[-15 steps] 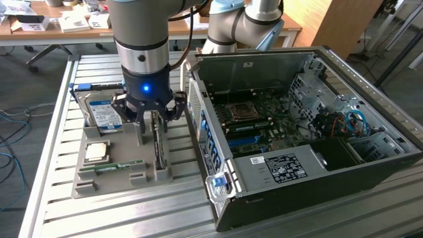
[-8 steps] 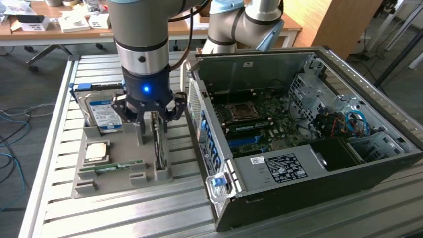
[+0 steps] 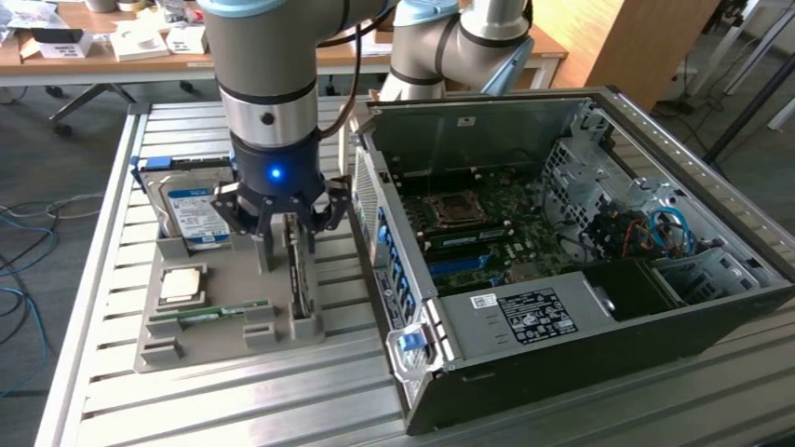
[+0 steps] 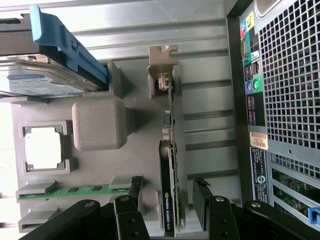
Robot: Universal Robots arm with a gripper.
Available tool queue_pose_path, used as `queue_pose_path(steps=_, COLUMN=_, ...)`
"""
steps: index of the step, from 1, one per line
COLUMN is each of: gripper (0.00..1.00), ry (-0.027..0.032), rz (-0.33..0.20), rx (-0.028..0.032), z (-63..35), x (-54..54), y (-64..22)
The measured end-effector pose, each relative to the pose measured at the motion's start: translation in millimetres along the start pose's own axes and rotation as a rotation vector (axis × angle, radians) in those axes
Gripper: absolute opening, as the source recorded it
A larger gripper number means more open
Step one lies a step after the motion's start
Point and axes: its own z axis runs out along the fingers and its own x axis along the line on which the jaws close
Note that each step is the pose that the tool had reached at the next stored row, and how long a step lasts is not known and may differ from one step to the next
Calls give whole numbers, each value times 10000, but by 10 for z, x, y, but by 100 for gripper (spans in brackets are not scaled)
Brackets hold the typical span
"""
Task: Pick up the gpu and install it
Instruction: 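Pick up the gpu and move the gpu toward the slot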
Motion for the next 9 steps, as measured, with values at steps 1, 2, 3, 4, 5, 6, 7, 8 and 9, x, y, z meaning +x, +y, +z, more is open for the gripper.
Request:
queue_pose_path(steps=1, gripper=53, ry=-1, rz=0, rx=-1, z=9, x=0, y=0)
queue_pose_path(steps=2, gripper=53, ry=0, rz=0, rx=-1, z=15, x=0, y=-1)
queue_pose_path(steps=3, gripper=53, ry=0, rz=0, rx=-1, z=21, x=0, y=-1)
queue_pose_path(steps=4, gripper=53, ry=0, rz=0, rx=0, z=25, x=0, y=-1)
queue_pose_path(steps=5, gripper=53, ry=0, rz=0, rx=0, z=30, x=0, y=-1)
queue_pose_path(steps=6, gripper=53, ry=1, rz=0, rx=1, z=34, x=0, y=-2)
queue_pose_path(steps=7, gripper=53, ry=0, rz=0, rx=0, z=37, x=0, y=-2)
queue_pose_path(steps=8, gripper=53, ry=0, rz=0, rx=0, z=41, x=0, y=-2)
queue_pose_path(steps=9, gripper=53, ry=0, rz=-1, rx=0, z=45, x=0, y=-2)
